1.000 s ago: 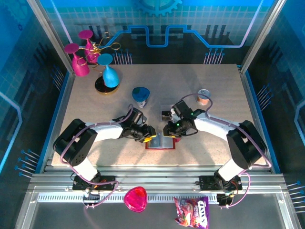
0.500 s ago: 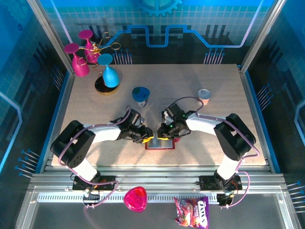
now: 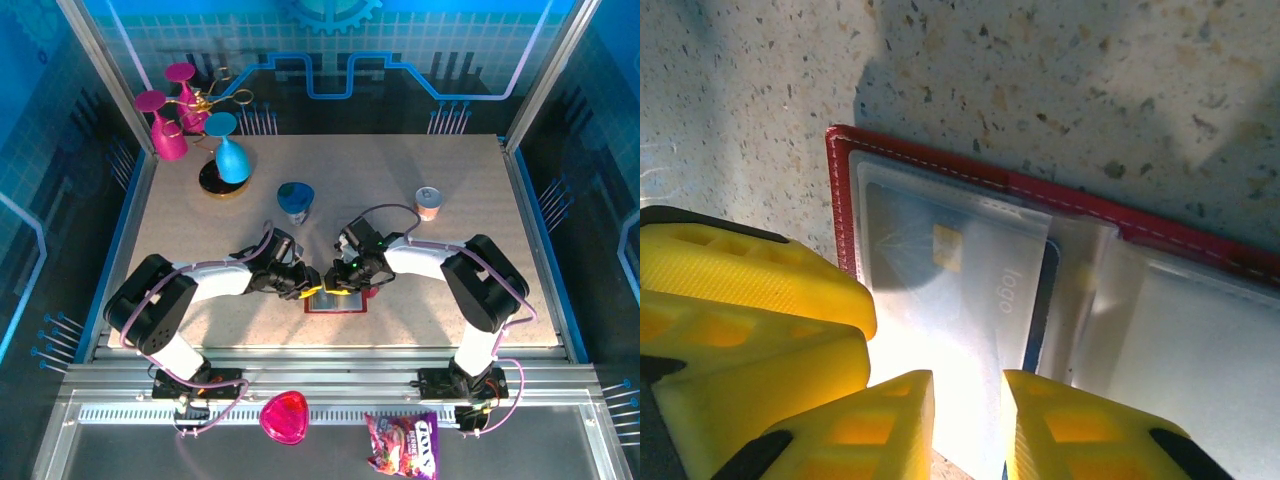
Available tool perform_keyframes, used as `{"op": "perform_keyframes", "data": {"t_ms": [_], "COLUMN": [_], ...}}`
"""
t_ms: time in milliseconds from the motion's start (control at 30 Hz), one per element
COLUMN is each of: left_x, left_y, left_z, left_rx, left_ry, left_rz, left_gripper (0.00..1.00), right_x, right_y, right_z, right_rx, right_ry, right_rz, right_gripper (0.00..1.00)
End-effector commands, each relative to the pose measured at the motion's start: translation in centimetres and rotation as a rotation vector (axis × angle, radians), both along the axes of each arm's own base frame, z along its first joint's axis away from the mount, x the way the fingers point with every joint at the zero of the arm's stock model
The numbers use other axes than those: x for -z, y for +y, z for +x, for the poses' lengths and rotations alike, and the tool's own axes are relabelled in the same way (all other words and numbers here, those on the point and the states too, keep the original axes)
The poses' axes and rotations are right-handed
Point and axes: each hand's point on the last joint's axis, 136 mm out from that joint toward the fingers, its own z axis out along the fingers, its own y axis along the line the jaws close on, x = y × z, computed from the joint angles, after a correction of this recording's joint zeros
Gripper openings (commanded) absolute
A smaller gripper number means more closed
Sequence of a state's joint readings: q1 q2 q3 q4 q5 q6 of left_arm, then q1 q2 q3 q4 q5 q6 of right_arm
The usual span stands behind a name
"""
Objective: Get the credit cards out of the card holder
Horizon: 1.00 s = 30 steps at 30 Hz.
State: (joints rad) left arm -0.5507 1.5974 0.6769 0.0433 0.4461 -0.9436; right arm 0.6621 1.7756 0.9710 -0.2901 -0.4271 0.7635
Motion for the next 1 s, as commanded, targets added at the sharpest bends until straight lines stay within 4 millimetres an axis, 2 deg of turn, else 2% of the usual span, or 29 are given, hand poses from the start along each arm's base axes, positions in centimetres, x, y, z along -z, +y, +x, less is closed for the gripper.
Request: {"op": "perform_keyframes", "data": {"t_ms": [0,400,600,967], "left_x": [0.3,0.4,0.6,-0.1], "left_y": [0.2,0.1,0.0,-0.4], "left_z": [-0.3,-0.2,-0.2,0.4], "left_rx": [-0.004,-0.001,0.003,0.006], "left_ry": [0.02,0.023,0.027,0.014], "left_rz": [-0.009,-0.01,-0.013,-0.022], "left_gripper": [0.25,0.25,0.25,0.25], "right_x": [0.3,0.8,0.1,-1.1], "right_y": [0.5,-0.7,-1.3,-1.1], "right_z": [-0.1,-0.4,-0.3,-0.3], "right_rx": [-0.012,-0.027,-0.03,-0.039], "right_ry": [0.012,0.008,-0.014,-0.029], "right_rz": [-0.006,-0.09,-0.118,-0.1], "right_gripper": [0.25,0.3,0.3,0.29]}}
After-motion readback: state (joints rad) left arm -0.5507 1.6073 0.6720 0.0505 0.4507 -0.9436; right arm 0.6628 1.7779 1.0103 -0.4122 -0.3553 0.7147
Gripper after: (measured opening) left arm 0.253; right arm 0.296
